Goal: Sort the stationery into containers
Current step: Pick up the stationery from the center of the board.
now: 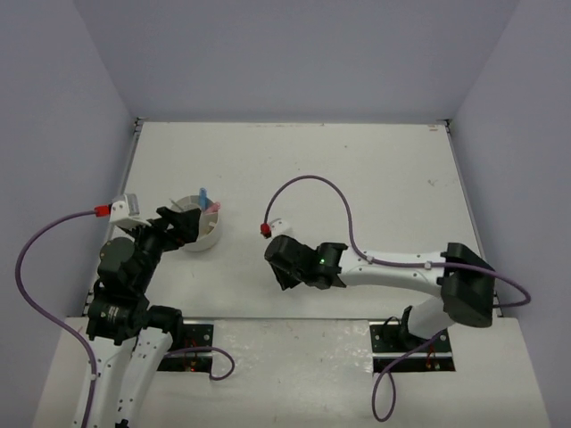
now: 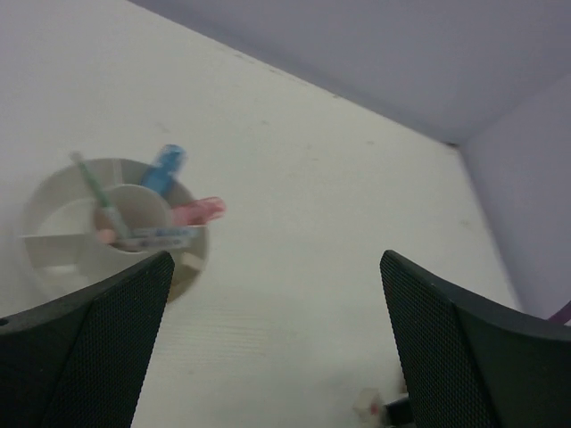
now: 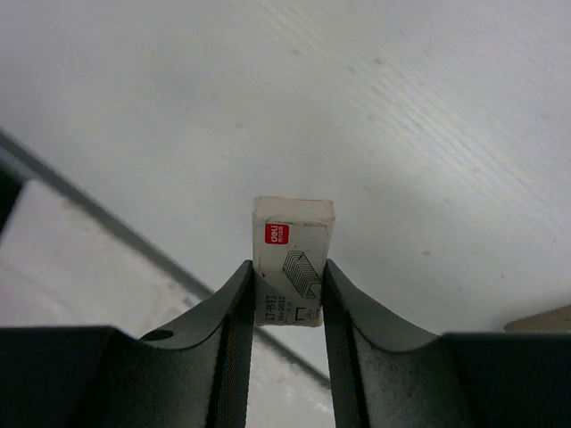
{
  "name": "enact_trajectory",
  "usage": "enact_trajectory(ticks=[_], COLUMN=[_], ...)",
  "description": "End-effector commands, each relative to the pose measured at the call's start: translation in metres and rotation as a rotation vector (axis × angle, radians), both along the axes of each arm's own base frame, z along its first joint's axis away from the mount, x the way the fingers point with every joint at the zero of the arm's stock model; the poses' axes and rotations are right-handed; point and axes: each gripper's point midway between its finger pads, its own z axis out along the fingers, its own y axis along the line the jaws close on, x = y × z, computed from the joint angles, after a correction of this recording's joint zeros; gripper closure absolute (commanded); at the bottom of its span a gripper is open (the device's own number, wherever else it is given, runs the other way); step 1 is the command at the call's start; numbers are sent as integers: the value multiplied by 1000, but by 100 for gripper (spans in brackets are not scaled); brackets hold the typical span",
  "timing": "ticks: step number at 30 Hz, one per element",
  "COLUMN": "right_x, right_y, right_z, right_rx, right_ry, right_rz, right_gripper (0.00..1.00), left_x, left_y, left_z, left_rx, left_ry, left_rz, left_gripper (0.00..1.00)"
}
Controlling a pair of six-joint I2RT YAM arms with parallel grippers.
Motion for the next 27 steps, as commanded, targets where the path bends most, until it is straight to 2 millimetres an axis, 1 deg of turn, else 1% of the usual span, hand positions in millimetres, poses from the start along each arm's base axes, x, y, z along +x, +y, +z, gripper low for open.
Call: enact_trajectory(ticks=[1,2,3,4,5,6,9,11,12,14,17,20,24,26,27], right_x=[-15,-22,-21,-26,-29,-29,-24,-20,-18,-17,-13,-12,-9,-8,-8], right_y=[52,51,54,57,57,57,52,48,46,46,42,40,34,29,28], right_z=[131,143,144,162,163,170,181,186,183,183,178,173,164,154,153], right_rx=[383,424,440,508,520,544,565,566,546,529,492,473,422,389,387], right_ry=[-242,-254,-263,-276,-284,-296,-337,-355,-354,-351,-353,-353,-353,-347,-349], right_rz=[148,172,175,197,213,221,196,163,153,144,106,102,80,69,63], right_gripper=[100,100,100,100,100,100,100,100,100,100,100,100,100,100,100], left_x=[-7,-5,-6,-2,-1,-1,-1,-3,-6,-4,-12,-14,-12,-14,-14], left_y=[-73,-82,-83,-86,-89,-94,-102,-109,-115,-121,-143,-160,-169,-173,-175], left_z=[-17,-29,-28,-34,-34,-30,-20,-20,-18,-21,-30,-30,-38,-37,-36], left_rx=[-377,-407,-423,-431,-434,-442,-471,-483,-495,-512,-509,-484,-441,-432,-430], left_ry=[96,120,128,150,158,157,143,144,144,149,187,180,184,173,169], left_rz=[-321,-364,-364,-375,-385,-403,-404,-401,-421,-428,-491,-508,-474,-484,-493], left_gripper=[0,0,0,0,0,0,0,0,0,2,3,3,3,3,5])
